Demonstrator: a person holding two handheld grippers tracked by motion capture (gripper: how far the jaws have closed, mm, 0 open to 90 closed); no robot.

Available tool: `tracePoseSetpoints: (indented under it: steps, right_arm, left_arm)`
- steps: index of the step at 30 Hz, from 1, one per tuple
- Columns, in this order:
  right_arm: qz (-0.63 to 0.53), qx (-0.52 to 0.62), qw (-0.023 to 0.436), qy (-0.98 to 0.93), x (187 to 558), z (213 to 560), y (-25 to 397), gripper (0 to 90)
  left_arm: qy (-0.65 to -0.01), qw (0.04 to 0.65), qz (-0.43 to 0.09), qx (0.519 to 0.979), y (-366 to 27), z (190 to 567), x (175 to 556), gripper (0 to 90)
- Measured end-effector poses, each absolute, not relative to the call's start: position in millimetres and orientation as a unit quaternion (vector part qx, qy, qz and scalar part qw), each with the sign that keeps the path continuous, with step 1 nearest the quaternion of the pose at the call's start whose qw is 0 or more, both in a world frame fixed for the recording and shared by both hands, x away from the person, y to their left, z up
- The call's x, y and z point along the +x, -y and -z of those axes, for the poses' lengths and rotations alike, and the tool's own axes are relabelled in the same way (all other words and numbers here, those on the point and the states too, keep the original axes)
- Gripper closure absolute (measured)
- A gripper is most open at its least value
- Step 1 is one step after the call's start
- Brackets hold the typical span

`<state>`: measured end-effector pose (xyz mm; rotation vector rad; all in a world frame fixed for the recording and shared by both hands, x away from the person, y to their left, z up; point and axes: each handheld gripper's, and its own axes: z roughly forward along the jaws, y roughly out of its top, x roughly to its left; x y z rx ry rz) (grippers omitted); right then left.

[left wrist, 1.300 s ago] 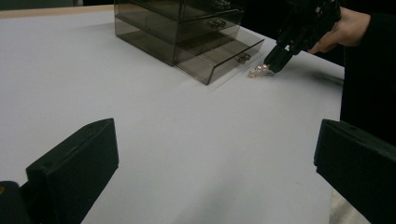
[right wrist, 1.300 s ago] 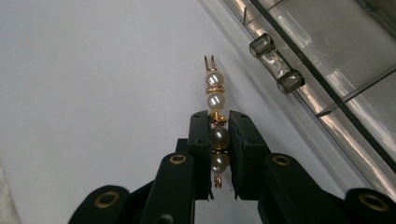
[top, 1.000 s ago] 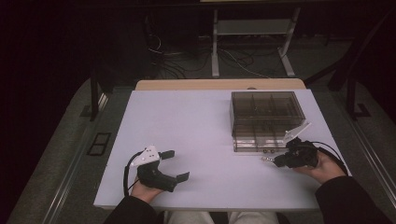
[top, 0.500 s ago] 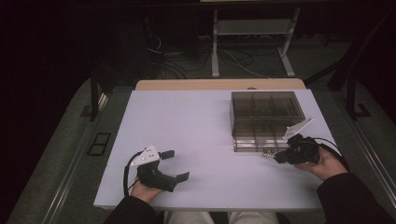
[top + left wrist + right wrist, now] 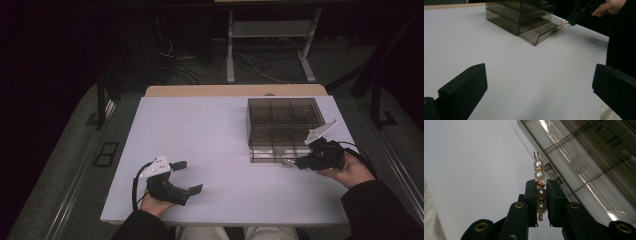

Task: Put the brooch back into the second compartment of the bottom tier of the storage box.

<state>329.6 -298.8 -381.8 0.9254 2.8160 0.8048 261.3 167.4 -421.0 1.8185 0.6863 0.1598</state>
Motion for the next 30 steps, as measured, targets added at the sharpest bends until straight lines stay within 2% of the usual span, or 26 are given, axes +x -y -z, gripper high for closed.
tracePoseSetpoints:
  steps: [30]
  right_arm:
    - [-0.262, 0.303, 0.058, -0.915, 348, 355, 302, 79.2]
  left_arm:
    - [-0.291, 0.561, -0.067, 0.772, -168, 421, 261, 0.0]
